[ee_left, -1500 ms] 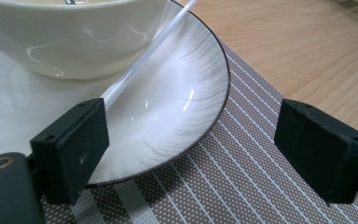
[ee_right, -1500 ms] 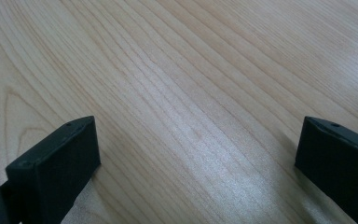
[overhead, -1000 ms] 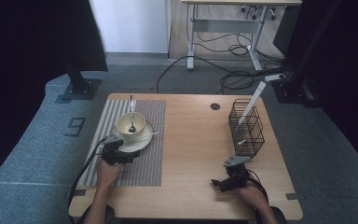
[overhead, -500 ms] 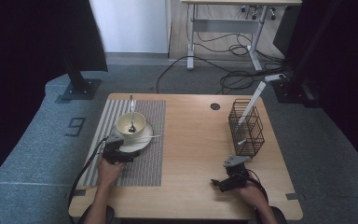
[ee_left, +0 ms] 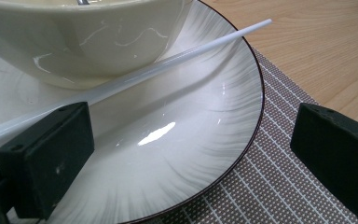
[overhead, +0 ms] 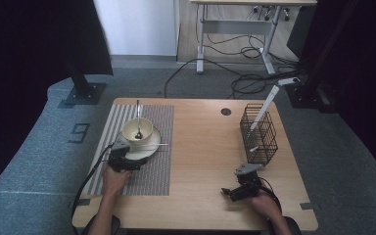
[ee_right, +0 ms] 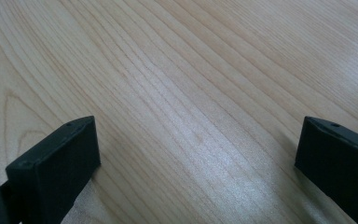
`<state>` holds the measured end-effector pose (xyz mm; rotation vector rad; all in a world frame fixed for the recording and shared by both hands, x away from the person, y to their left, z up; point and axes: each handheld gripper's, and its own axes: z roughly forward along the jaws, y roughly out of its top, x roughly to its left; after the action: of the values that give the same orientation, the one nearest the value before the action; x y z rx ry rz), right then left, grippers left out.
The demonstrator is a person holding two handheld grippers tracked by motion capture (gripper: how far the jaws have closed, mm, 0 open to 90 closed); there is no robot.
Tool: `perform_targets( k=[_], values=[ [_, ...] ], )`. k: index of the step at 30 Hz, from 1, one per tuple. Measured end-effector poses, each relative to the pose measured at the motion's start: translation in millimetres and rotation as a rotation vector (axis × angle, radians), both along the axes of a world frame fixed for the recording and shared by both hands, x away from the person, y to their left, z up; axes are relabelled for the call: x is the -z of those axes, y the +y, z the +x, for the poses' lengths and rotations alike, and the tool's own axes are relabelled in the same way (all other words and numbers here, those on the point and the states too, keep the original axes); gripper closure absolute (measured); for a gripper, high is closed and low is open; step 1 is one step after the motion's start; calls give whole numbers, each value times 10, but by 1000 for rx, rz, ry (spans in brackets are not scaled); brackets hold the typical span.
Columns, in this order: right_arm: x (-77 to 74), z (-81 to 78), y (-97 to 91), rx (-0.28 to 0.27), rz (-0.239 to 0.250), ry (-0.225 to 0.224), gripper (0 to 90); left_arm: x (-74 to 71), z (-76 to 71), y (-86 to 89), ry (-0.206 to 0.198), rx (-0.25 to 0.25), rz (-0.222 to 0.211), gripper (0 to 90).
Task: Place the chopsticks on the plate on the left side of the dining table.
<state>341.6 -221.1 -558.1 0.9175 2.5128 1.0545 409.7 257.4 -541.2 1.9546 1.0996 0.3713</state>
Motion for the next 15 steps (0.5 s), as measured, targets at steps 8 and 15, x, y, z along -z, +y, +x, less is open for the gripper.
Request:
perform_targets(
  k=[8, 15],
  values=[
    [0, 0, 0, 0, 0, 0, 0, 3, 2, 1, 2, 1, -1, 0],
    [0, 0, 0, 0, 0, 0, 0, 6, 3, -1, 3, 4, -3, 0]
  ],
)
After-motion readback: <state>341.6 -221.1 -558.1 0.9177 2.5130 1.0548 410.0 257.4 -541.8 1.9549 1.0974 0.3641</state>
